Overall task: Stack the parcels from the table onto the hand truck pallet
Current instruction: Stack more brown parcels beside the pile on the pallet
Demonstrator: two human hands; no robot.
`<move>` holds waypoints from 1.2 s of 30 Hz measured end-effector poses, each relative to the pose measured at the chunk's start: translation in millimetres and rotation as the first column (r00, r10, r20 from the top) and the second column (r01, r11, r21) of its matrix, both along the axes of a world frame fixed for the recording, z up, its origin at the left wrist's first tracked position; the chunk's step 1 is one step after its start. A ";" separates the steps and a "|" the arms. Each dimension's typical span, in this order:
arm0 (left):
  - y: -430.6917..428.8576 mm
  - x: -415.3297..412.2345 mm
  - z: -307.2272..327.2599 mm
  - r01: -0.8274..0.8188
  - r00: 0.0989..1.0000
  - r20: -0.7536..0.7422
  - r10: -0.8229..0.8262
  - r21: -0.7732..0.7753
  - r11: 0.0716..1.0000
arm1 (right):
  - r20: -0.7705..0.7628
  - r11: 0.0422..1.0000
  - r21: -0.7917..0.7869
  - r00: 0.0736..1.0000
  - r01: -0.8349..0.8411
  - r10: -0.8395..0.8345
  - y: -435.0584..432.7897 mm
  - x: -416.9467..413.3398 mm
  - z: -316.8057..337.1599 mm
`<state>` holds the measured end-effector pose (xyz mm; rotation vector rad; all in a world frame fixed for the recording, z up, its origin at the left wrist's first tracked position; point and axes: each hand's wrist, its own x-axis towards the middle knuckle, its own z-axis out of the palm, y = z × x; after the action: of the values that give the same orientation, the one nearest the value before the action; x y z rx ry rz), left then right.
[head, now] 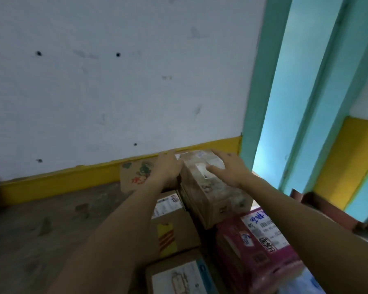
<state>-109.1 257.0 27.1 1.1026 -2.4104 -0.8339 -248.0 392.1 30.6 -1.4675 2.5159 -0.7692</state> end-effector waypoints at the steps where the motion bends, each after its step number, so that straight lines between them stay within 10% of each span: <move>1: 9.7 -10.6 -2.5 0.022 1.000 0.006 -0.022 -0.002 1.000 | -0.008 0.999 0.026 1.000 0.023 -0.023 8.7 -10.5 -2.8; 14: 23.7 -50.5 -41.4 0.013 0.998 0.053 -0.020 0.138 0.990 | 0.188 0.995 0.045 0.979 -0.084 0.074 18.3 -57.3 -57.2; 36: 22.1 15.3 -22.3 -0.078 0.945 -0.293 0.143 0.224 0.971 | 0.173 0.987 -0.075 0.973 -0.139 0.151 -8.1 11.9 -20.1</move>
<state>-93.8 279.1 4.8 1.0801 -2.0200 -1.1498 -236.1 384.0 10.5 -1.5082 2.2457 -0.9167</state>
